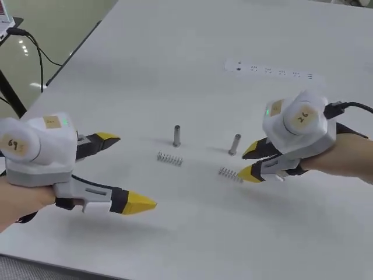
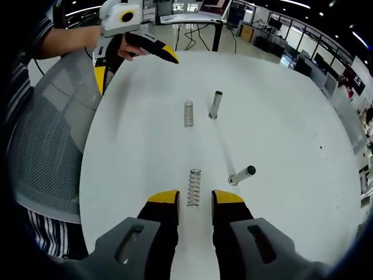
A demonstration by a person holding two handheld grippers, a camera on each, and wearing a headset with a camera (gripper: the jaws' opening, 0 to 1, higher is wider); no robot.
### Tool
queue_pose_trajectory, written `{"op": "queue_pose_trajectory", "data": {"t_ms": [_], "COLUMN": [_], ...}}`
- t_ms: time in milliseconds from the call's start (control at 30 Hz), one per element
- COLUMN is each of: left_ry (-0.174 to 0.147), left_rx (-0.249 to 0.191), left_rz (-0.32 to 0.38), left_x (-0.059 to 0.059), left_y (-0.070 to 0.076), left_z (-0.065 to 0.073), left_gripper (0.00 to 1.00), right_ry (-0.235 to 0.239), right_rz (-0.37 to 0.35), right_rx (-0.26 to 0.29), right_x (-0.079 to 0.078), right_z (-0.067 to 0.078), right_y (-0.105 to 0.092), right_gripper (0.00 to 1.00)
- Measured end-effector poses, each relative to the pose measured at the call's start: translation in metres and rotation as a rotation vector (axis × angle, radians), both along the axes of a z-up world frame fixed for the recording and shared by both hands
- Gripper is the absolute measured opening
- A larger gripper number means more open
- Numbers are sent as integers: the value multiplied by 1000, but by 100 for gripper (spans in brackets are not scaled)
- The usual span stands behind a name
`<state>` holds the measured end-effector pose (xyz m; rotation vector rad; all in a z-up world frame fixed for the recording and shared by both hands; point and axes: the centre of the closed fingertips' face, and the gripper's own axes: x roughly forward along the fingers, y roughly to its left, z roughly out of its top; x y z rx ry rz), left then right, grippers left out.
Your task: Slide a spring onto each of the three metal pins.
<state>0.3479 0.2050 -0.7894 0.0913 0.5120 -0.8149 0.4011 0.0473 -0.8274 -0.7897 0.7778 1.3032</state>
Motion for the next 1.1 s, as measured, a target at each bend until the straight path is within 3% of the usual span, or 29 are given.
{"op": "queue_pose_trajectory", "data": {"t_ms": [533,1100], "left_ry": [8,16], "left_rx": [4,11], "left_rz": [5,4], "left_x": [-2,-4], "left_y": [4,3], "left_z": [-2,-3], "left_gripper": [97,96], "right_ry": [31,31], "right_rz": [-16,-11], "right_rx": [-54,-57], "right_x": [2,2], "right_z": [-32,-36], "right_y": [0,0], "right_gripper": [15,8]}}
